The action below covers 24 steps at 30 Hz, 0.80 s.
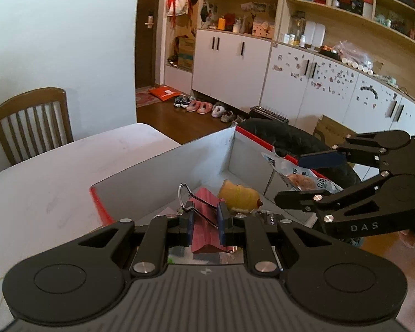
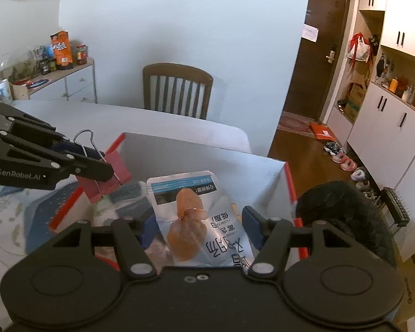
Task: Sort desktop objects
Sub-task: 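Carry the pink clip and printed sachet over the red shoebox with both grippers, then lower both grippers into the box and open them to release clip and sachet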
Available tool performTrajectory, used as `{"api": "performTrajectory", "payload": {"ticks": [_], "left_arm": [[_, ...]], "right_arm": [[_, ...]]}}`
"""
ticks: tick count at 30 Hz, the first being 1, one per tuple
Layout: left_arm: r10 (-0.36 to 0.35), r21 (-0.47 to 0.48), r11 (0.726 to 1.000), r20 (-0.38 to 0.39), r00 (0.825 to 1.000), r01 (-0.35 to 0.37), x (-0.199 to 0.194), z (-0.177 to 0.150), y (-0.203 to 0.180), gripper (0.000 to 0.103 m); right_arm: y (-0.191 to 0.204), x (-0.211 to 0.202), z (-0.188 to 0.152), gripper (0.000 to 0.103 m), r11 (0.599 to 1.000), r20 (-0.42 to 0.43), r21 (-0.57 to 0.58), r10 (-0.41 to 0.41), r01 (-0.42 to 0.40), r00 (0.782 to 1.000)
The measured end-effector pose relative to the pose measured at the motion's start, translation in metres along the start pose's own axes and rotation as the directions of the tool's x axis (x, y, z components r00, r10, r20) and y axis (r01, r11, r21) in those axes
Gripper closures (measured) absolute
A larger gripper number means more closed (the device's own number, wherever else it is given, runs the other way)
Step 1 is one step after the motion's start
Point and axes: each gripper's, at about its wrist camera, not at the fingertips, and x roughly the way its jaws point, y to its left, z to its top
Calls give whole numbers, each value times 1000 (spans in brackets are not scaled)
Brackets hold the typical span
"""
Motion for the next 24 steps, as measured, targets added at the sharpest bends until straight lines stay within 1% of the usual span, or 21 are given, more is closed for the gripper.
{"api": "performTrajectory", "payload": {"ticks": [7,13,19,24], "left_arm": [[10,42,999,-46,999,-9,33,3,-7,87],[12,59,998,-75,997,-7,55,5,-12,88],[-12,80,997,-106,994,21,68,2,-18,88],[-35,89,995,-144,989,48,76,-4,-23,88]], "right_arm": [[-14,25,1,40,1000,-31,12,2,-1,1000],[-19,50,-2,39,1000,-65,-3,-2,2,998],[-30,75,-10,39,999,-124,46,5,0,992],[-33,86,-17,39,999,-153,45,24,-18,988]]}}
